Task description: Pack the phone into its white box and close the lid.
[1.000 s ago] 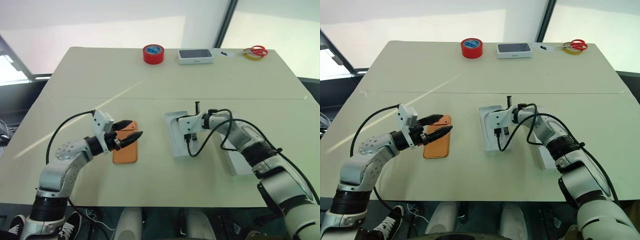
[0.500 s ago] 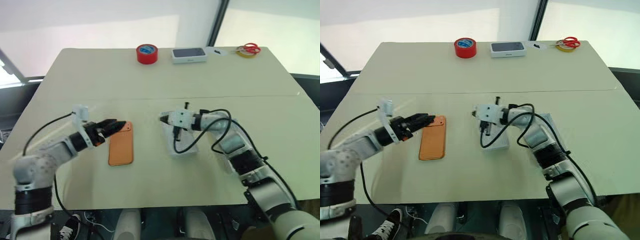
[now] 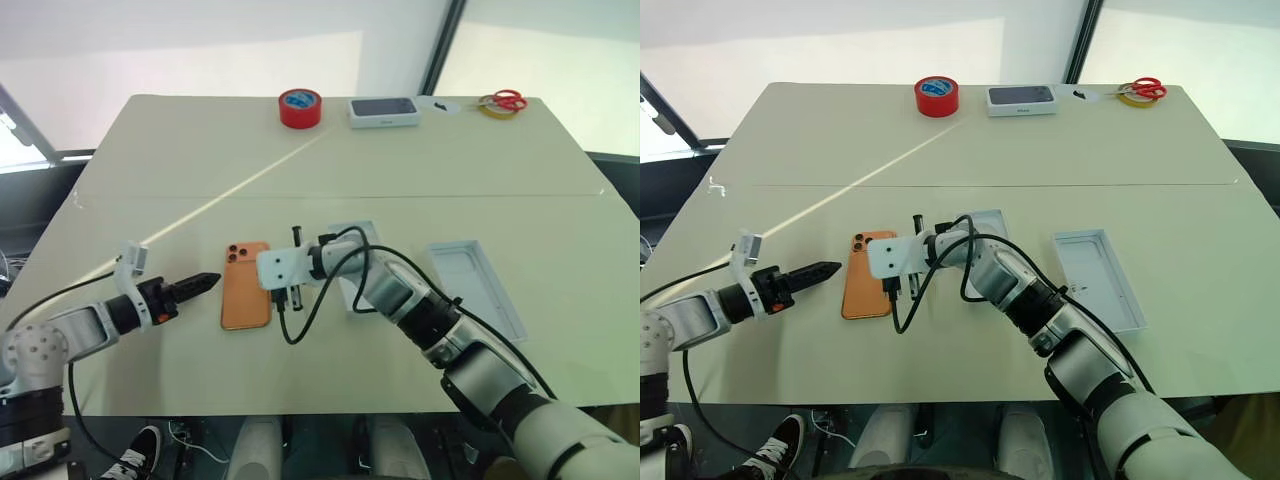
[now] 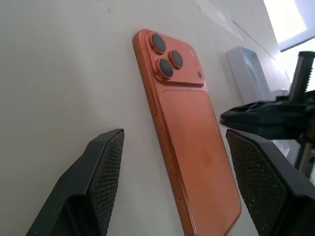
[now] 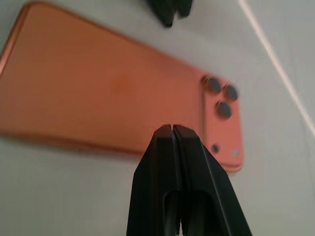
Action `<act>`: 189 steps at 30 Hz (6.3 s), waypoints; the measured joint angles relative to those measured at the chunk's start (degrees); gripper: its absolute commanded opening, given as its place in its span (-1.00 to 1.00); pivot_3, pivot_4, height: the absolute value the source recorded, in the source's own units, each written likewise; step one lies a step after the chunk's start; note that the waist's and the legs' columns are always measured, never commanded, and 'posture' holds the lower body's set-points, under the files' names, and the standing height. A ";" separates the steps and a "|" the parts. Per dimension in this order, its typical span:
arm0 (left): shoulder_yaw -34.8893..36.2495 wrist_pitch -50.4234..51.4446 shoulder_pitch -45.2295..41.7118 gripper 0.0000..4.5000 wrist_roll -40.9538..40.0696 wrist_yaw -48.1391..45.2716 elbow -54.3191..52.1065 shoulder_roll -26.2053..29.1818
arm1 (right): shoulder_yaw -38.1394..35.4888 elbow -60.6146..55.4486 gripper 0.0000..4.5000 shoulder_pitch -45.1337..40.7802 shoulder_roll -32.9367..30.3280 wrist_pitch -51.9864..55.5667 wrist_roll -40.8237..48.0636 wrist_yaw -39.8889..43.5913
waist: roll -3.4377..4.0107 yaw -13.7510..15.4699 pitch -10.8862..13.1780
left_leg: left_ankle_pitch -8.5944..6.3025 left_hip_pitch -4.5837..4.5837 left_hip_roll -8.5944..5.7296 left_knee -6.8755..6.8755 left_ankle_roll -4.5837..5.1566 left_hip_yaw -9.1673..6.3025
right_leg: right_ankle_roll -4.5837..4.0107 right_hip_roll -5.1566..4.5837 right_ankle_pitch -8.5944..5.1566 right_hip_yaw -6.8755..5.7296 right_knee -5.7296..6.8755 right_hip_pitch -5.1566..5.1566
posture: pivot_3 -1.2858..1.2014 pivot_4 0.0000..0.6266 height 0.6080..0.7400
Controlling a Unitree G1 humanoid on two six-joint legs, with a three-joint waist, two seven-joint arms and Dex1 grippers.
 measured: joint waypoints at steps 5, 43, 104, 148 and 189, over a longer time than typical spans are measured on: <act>-0.87 -0.20 -0.33 0.55 0.23 2.77 -2.52 -4.72 | 1.06 0.56 -0.98 -2.01 -0.22 0.35 -2.81 1.15 | 0.06 0.07 -0.09 | 0.00 0.12 -0.01 -0.01 0.01 0.01 | 0.00 0.00 0.00 0.01 -0.02 0.07 | 0.03 -0.52 1.00; 4.49 22.59 -14.87 0.55 0.45 21.22 -2.79 -19.83 | -1.02 -1.07 -0.98 1.04 -1.07 3.46 -4.90 2.84 | 0.10 0.79 -0.39 | -0.16 0.95 -0.06 -0.19 -0.16 0.03 | 0.02 -0.04 -0.02 0.04 -0.21 0.79 | 0.03 -0.52 1.00; 7.71 15.84 -10.95 -1.00 -10.73 16.07 2.49 -18.36 | -21.44 -20.12 0.28 27.01 -30.37 -11.24 26.20 21.11 | -0.78 1.51 0.17 | -0.04 0.52 0.06 -0.68 -0.32 0.27 | -0.10 -0.08 0.04 0.45 -0.48 0.19 | 0.03 -0.52 1.00; 2.43 10.73 -16.30 -1.00 -12.55 15.58 8.00 -18.82 | -15.75 -24.14 0.14 24.04 -19.15 4.34 18.82 7.43 | -0.82 1.39 0.23 | 0.09 0.50 0.14 -0.67 -0.26 0.26 | -0.18 0.11 0.11 0.45 -0.39 0.16 | 0.03 -0.52 1.00; -9.66 13.93 -27.81 0.66 -2.96 17.27 13.61 -23.60 | -28.00 -19.59 0.83 26.85 -30.39 0.75 26.20 8.95 | -0.86 1.22 0.25 | 0.10 0.73 0.18 -0.60 -0.22 0.29 | -0.17 0.18 0.11 0.45 -0.34 0.39 | 0.03 -0.52 1.00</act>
